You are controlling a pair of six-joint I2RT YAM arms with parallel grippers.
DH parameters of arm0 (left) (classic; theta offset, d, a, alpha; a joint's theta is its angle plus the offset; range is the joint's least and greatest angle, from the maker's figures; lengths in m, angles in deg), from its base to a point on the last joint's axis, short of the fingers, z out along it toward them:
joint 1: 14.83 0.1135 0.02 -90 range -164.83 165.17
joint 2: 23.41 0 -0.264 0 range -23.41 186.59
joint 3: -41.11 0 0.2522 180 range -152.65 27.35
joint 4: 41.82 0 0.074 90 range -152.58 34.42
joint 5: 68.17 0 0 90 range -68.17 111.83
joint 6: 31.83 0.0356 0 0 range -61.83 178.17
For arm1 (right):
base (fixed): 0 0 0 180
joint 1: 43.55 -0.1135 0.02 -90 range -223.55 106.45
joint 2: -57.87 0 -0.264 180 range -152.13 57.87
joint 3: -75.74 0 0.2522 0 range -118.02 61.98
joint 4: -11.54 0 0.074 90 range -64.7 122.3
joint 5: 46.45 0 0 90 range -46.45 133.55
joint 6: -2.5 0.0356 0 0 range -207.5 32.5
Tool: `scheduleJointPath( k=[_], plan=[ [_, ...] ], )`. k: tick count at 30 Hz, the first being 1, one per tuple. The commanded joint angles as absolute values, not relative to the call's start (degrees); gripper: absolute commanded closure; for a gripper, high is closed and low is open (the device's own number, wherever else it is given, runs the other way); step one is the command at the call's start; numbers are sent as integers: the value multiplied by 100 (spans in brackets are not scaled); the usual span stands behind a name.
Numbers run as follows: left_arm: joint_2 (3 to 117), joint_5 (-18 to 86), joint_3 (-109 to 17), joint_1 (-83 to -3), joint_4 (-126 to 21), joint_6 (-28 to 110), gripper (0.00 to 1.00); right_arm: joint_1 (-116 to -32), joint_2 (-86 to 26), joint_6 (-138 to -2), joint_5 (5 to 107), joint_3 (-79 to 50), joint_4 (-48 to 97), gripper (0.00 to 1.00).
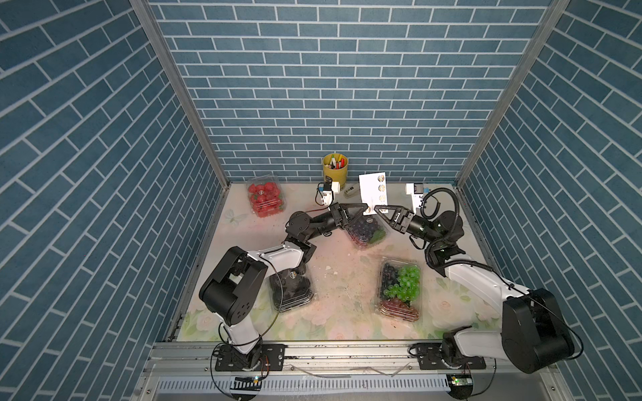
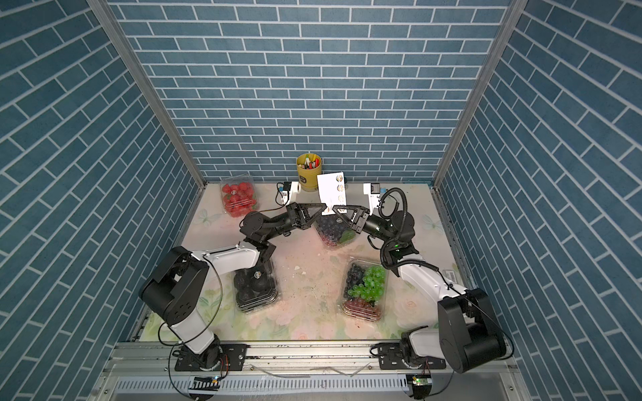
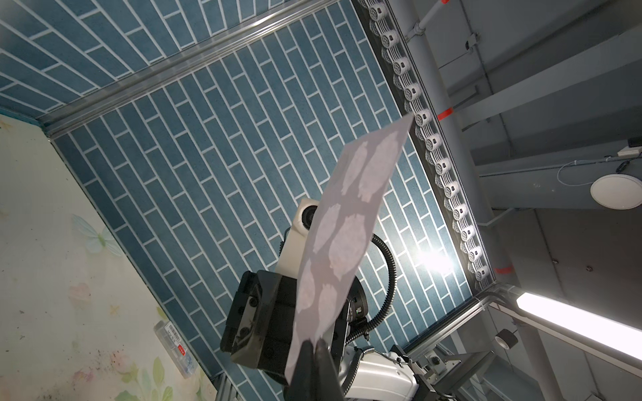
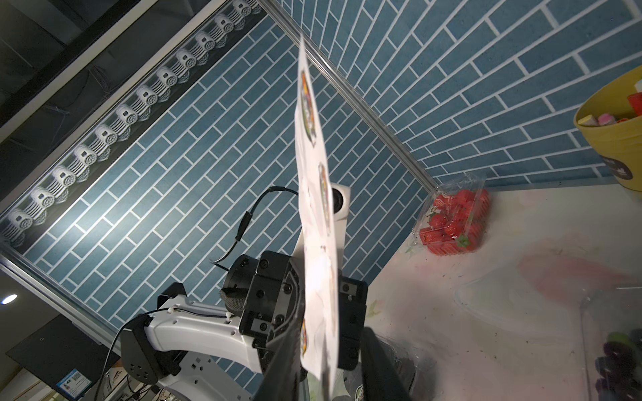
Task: Label fruit boxes
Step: Adjust the label sticker.
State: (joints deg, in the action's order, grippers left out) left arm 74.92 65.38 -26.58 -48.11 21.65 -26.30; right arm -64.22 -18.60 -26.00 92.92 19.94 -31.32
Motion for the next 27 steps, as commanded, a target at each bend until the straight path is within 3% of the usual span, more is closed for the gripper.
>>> scheduleJointPath(
  k=[1, 5, 8, 15, 21, 25, 27],
  plan=[
    [7406, 6567, -2828, -4794, 2281, -2624, 100, -6412, -1955, -2379, 9468, 2045, -3526, 74],
    [7421, 6556, -2828, -4797, 2273, -2626, 100, -6457, -2015, -2379, 9554, 2015, -3551, 76],
    [7422, 6554, -2837, -4798, 2260, -2620, 100, -6456, -2018, -2375, 9539, 2036, -3574, 83],
    [7477, 6558, -2837, -4796, 2271, -2613, 100, -6528, -2000, -2369, 9609, 1996, -3587, 78],
    [7505, 6553, -2854, -4792, 2273, -2614, 100, -6544, -1983, -2378, 9620, 1999, -3579, 100],
    [7517, 6583, -2846, -4789, 2169, -2537, 99, -6552, -1941, -2355, 9628, 1993, -3637, 100],
    [7503, 6576, -2805, -4791, 2073, -2433, 91, -6553, -1913, -2294, 9654, 1991, -3723, 100]
  ],
)
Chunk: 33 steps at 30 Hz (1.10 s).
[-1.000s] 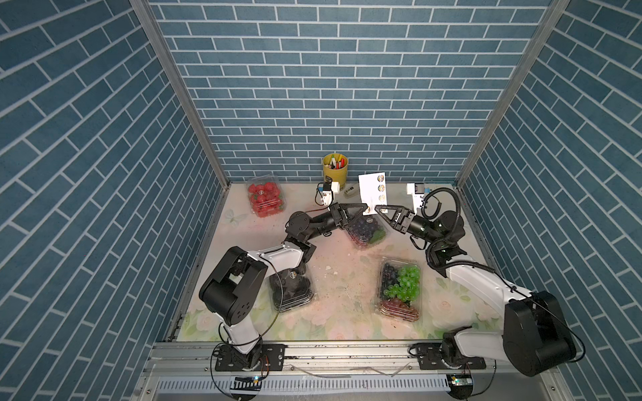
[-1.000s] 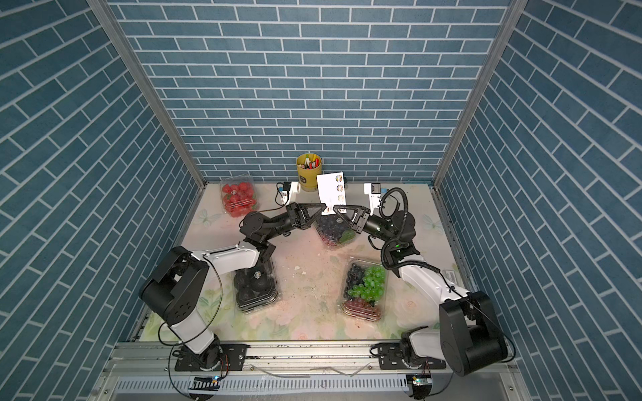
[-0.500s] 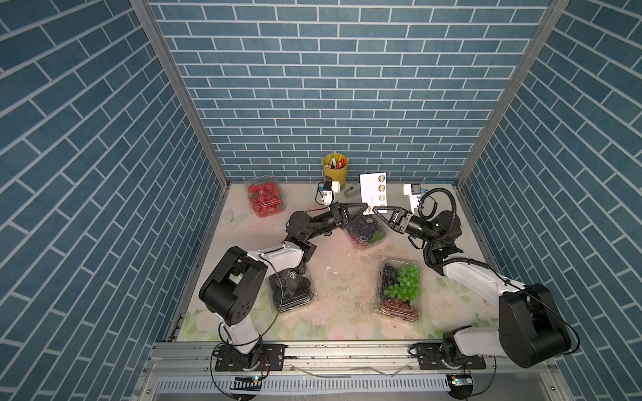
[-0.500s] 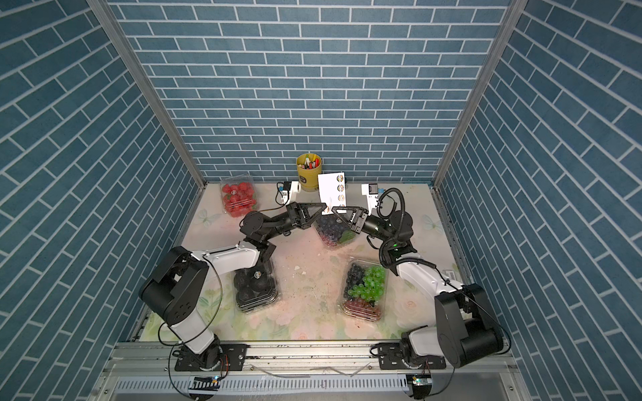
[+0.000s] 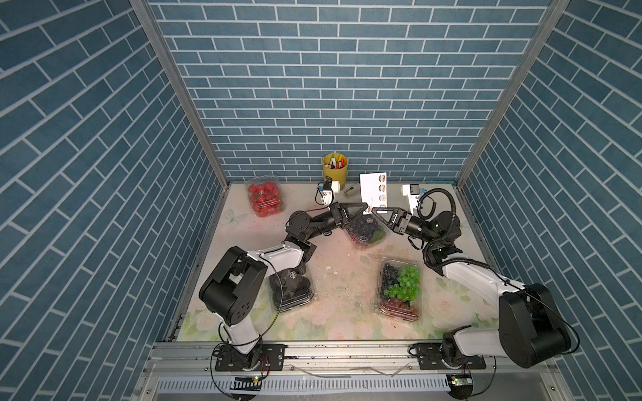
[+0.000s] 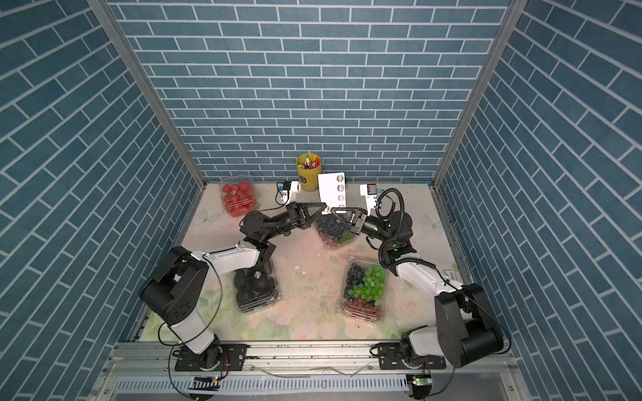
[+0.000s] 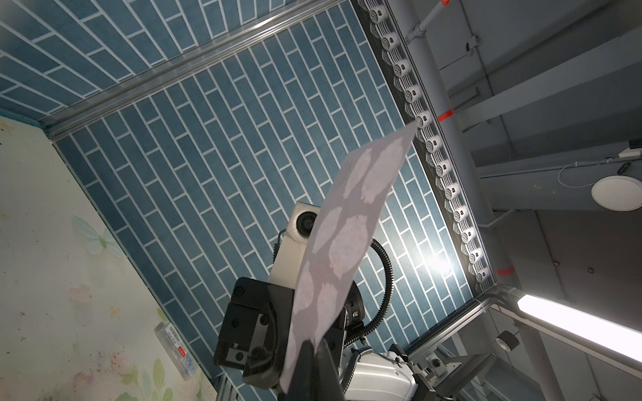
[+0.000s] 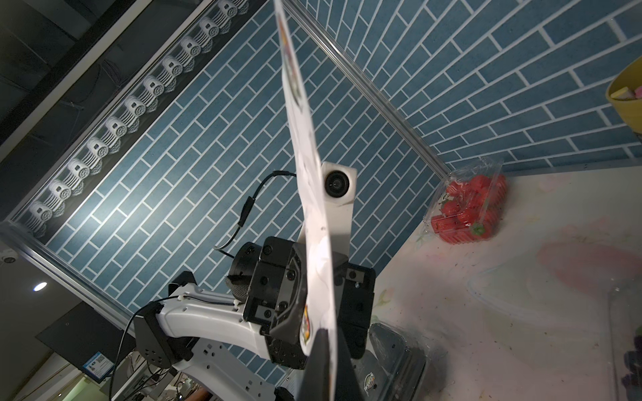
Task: Label fruit boxes
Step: Adjust the label sticker.
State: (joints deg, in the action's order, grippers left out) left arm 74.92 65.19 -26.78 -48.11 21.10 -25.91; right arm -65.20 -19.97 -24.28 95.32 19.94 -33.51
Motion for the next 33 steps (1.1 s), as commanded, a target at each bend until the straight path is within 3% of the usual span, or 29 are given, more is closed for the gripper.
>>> scheduleJointPath(
  k=[1, 5, 9, 21, 27, 33],
  plan=[
    [7499, 6578, -2797, -4788, 2018, -2383, 89, -6553, -1904, -2274, 9668, 1988, -3751, 100],
    [7502, 6575, -2784, -4790, 1954, -2313, 85, -6558, -1886, -2226, 9690, 1988, -3798, 100],
    [7493, 6575, -2796, -4788, 1935, -2321, 99, -6553, -1908, -2220, 9671, 1979, -3802, 100],
    [7384, 6556, -2721, -4661, 1993, -2366, 90, -6544, -1960, -2248, 9686, 1959, -3773, 100],
    [7395, 6560, -2741, -4682, 1948, -2339, 99, -6544, -1979, -2243, 9690, 1953, -3772, 100],
    [7488, 6597, -2820, -4785, 2027, -2417, 100, -6555, -2047, -2155, 9707, 1936, -4017, 100]
  ],
)
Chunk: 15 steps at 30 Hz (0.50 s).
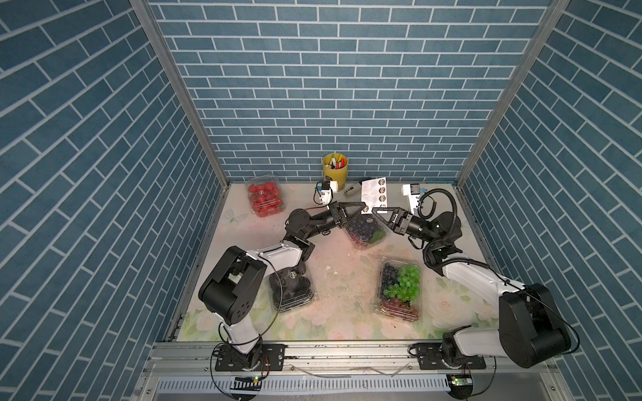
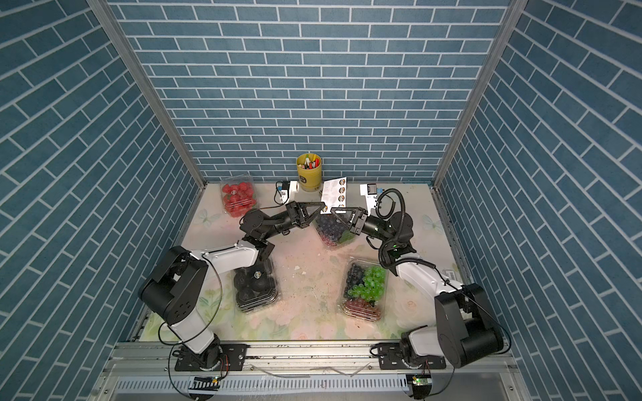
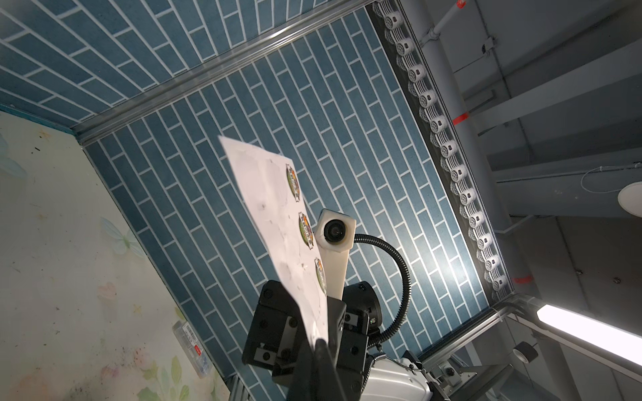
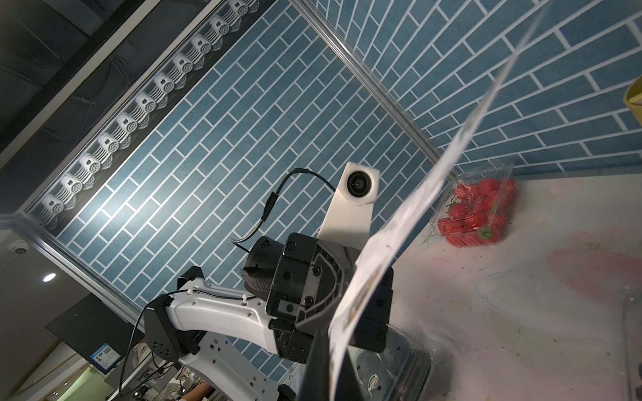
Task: Label fruit boxes
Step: Adjust the label sticker.
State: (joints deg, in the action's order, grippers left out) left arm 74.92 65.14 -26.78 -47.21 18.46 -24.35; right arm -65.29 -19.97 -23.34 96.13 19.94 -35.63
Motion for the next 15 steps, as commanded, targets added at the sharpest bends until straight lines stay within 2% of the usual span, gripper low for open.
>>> scheduleJointPath(
  k=[1, 15],
  plan=[
    [7495, 6593, -2827, -4790, 2072, -2454, 100, -6553, -2068, -2143, 9708, 1926, -4033, 100],
    [7544, 6577, -2864, -4959, 2341, -2675, 100, -6556, -2207, -2071, 9646, 1883, -4160, 100]
  ],
)
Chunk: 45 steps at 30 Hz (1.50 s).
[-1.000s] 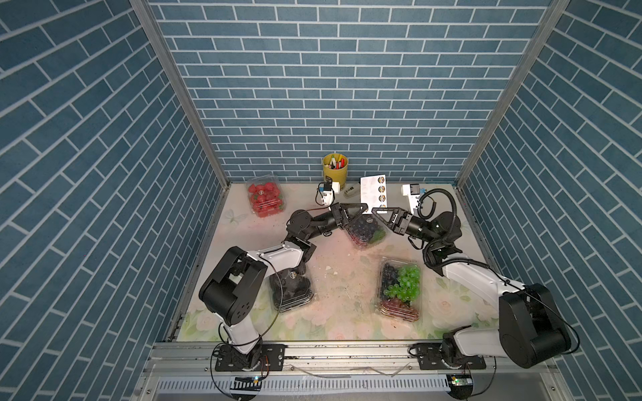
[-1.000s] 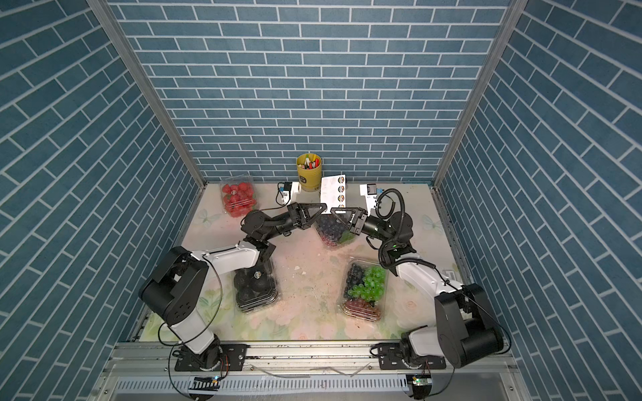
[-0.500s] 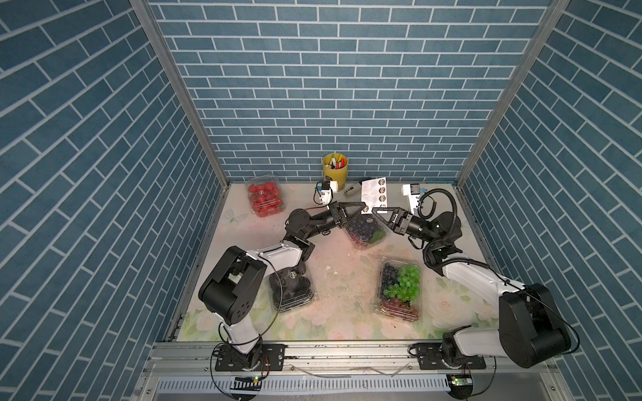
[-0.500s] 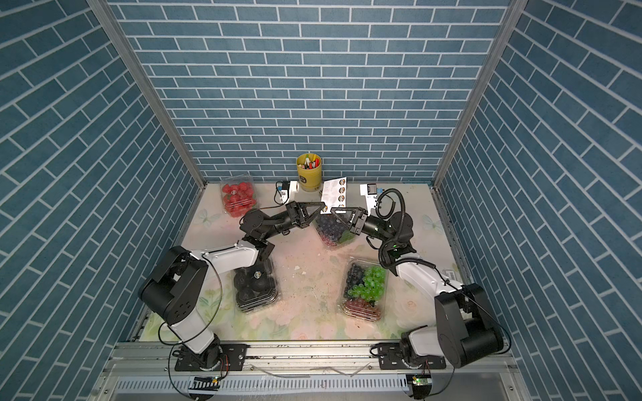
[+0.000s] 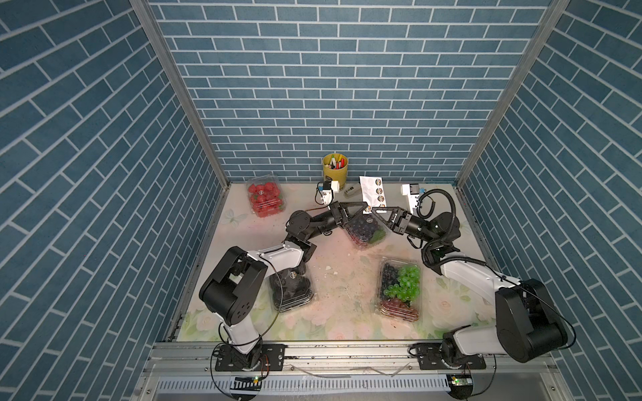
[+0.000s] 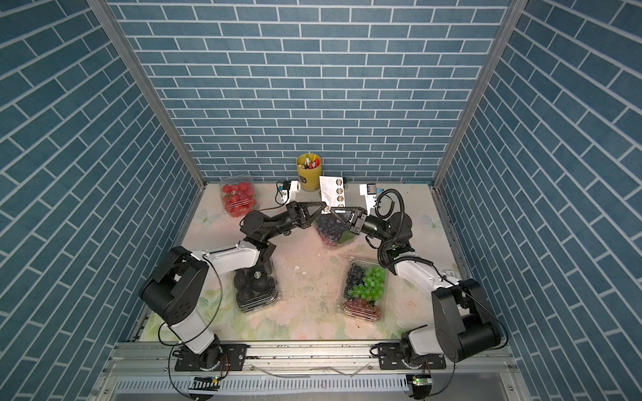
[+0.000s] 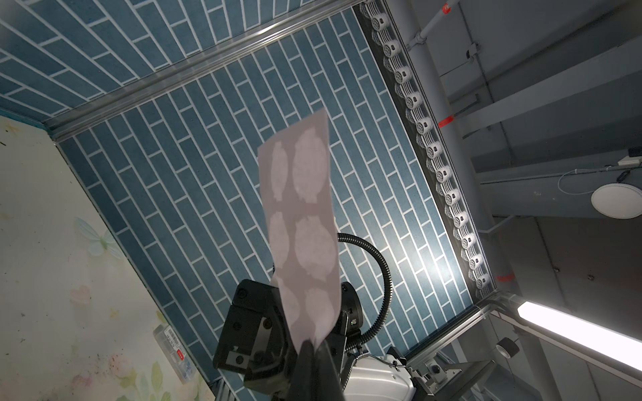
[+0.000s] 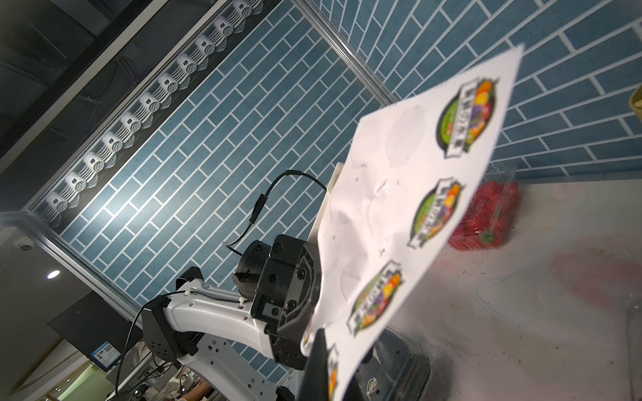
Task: Label fruit boxes
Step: Adjust the label sticker.
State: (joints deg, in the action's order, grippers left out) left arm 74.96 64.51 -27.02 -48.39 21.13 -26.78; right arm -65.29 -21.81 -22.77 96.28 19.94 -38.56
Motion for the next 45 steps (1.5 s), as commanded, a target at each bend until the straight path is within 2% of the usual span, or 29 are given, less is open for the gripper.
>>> scheduleJointPath(
  k=[1, 19, 45],
  plan=[
    [7546, 6584, -2864, -4970, 2322, -2667, 100, -6553, -2210, -2071, 9638, 1871, -4159, 100],
    [7711, 6550, -2714, -4788, 2484, -2701, 100, -6553, -2053, -1994, 9681, 1959, -4290, 100],
    [7859, 6549, -2863, -5082, 2484, -2704, 100, -6548, -2361, -1830, 9642, 1839, -4489, 100]
  ],
)
